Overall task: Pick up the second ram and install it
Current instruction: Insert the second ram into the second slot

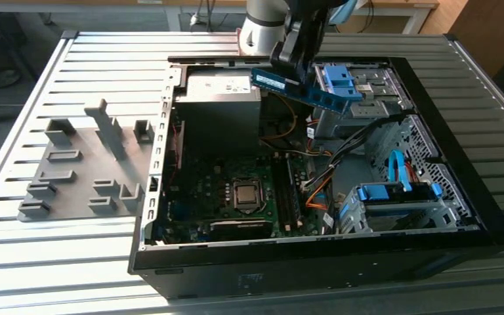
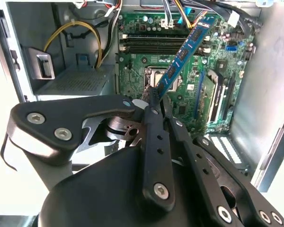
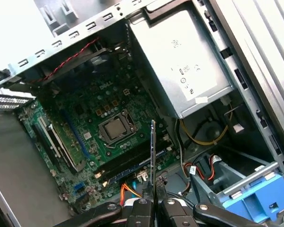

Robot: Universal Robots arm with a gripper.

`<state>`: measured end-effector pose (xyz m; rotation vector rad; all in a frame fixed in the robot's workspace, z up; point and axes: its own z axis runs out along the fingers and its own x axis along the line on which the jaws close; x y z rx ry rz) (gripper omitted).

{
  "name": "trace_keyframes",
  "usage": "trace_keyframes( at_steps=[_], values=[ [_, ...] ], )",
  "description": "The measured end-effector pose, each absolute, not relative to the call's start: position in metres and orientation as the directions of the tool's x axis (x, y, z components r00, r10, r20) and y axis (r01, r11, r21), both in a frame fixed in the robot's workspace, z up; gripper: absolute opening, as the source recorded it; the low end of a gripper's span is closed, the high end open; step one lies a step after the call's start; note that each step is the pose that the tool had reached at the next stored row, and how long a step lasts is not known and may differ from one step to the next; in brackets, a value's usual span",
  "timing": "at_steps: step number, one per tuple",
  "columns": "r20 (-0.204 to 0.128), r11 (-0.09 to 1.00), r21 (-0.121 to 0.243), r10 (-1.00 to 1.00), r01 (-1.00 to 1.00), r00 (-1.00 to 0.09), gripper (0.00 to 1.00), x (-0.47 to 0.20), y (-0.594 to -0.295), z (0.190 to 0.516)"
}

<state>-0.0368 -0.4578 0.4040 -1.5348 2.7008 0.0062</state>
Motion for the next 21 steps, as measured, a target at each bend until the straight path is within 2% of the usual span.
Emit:
trace_keyframes(
  at_steps=[21],
  values=[
    [-0.033,0.765,-0.014,-0.644,-0.644,-0.764,0.14,-0.0368,-0.4576,0.4001]
  ],
)
